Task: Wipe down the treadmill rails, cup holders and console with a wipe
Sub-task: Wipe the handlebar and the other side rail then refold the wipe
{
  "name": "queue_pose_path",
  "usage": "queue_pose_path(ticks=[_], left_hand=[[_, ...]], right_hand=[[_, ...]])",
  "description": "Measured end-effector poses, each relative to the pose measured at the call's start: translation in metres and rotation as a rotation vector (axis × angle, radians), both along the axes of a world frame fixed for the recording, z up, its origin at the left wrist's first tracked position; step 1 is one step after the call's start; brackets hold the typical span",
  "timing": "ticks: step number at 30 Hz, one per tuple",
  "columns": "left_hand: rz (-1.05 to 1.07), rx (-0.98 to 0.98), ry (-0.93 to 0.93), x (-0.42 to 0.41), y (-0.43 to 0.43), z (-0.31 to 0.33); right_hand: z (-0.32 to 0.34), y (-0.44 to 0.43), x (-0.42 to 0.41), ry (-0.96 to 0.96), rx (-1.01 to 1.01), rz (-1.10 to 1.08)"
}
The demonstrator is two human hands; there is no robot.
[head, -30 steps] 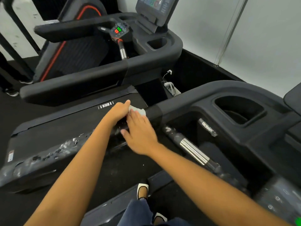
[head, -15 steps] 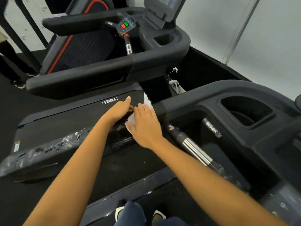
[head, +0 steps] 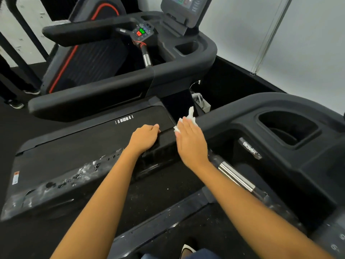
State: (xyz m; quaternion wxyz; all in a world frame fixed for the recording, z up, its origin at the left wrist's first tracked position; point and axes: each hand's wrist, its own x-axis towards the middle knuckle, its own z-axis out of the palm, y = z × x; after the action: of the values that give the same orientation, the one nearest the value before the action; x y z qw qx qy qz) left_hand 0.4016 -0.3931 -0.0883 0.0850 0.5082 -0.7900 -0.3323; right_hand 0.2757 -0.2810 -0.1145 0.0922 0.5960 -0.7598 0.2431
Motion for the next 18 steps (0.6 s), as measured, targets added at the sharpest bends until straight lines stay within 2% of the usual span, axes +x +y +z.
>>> queue_pose_path(ticks=[2, 4, 6, 8, 10, 11, 12, 14, 15, 16, 17, 18], left_hand=[[-0.014, 0.015, -0.006, 0.001, -0.002, 0.0], [-0.035, 0.023, -0.034, -0.003, -0.003, 0.0], [-0.071, 0.018, -0.074, -0.011, 0.002, 0.003], [-0.126, 0.007, -0.07, -0.023, 0.007, 0.006], [-0.168, -0.023, -0.034, -0.038, 0.012, 0.008], [-0.182, -0.038, -0.014, -0.045, 0.014, 0.008], [-0.188, -0.056, -0.004, -0.051, 0.017, 0.008], [-0.176, -0.112, -0.026, -0.059, 0.021, 0.006], [-0.163, -0.149, -0.055, -0.06, 0.023, 0.005], [-0.152, -0.187, -0.086, -0.06, 0.025, 0.004], [-0.146, -0.217, -0.109, -0.058, 0.026, 0.003], [-0.148, -0.237, -0.125, -0.055, 0.028, 0.003]], right_hand=[[0.016, 0.009, -0.018, -0.112, -0.067, -0.04], [0.036, 0.017, -0.034, -0.333, -0.162, -0.231], [0.057, 0.033, -0.047, -0.641, -0.395, -0.44], [0.066, 0.059, -0.049, -0.845, -0.616, -0.566], [0.057, 0.076, -0.038, -0.979, -0.538, -0.537], [0.046, 0.079, -0.03, -0.993, -0.37, -0.482], [0.03, 0.078, -0.022, -0.884, -0.086, -0.43], [-0.008, 0.073, -0.006, -0.431, 0.531, -0.332], [-0.021, 0.065, -0.006, -0.21, 0.657, -0.332], [-0.022, 0.057, -0.009, -0.098, 0.643, -0.35], [-0.022, 0.048, -0.015, -0.074, 0.648, -0.367], [-0.018, 0.04, -0.025, -0.133, 0.677, -0.365]])
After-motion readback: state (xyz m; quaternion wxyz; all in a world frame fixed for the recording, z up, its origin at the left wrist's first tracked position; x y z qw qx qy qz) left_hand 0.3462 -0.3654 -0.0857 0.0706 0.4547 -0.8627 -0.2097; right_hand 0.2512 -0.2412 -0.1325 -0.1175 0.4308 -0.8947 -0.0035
